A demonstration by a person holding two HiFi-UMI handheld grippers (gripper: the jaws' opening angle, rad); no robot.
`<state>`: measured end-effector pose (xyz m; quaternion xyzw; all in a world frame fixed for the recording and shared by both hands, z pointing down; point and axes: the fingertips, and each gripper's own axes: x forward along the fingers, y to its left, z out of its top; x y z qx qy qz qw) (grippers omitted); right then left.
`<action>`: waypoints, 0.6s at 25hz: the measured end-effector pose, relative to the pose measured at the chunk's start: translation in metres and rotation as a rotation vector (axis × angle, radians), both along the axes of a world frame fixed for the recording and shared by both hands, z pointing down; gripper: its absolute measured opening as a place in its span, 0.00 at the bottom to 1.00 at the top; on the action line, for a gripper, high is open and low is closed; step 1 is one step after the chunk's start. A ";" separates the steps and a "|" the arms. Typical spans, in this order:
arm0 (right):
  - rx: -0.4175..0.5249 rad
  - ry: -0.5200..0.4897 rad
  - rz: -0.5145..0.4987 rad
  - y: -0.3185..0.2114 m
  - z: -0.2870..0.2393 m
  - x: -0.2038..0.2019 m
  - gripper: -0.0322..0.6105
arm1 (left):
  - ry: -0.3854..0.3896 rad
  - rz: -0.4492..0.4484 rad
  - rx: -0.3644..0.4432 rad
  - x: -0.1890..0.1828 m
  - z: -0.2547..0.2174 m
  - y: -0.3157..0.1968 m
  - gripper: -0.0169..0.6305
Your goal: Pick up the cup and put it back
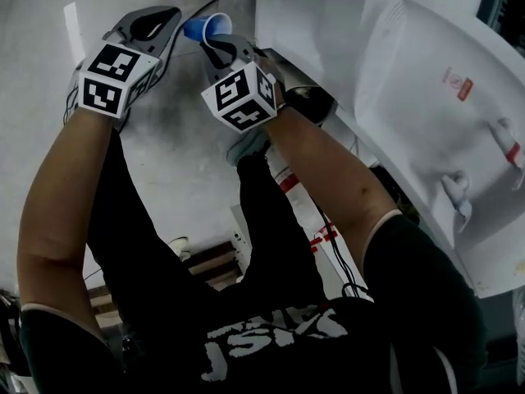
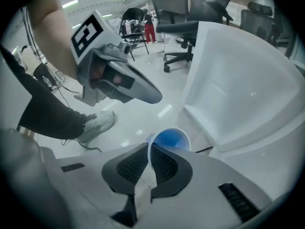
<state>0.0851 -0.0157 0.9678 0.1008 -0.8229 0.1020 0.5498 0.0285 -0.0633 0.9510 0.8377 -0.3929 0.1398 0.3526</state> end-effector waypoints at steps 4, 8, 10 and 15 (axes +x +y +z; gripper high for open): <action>0.013 0.058 0.139 -0.032 0.024 0.028 0.13 | -0.020 0.025 0.003 0.011 0.014 -0.009 0.04; 0.075 0.169 0.251 -0.067 0.049 0.072 0.13 | -0.003 0.073 -0.001 0.033 0.023 -0.019 0.04; 0.092 0.226 0.302 -0.081 0.061 0.096 0.13 | 0.014 0.099 -0.009 0.045 0.022 -0.022 0.04; 0.130 0.355 0.417 -0.107 0.077 0.148 0.13 | 0.048 0.121 -0.012 0.065 0.016 -0.022 0.04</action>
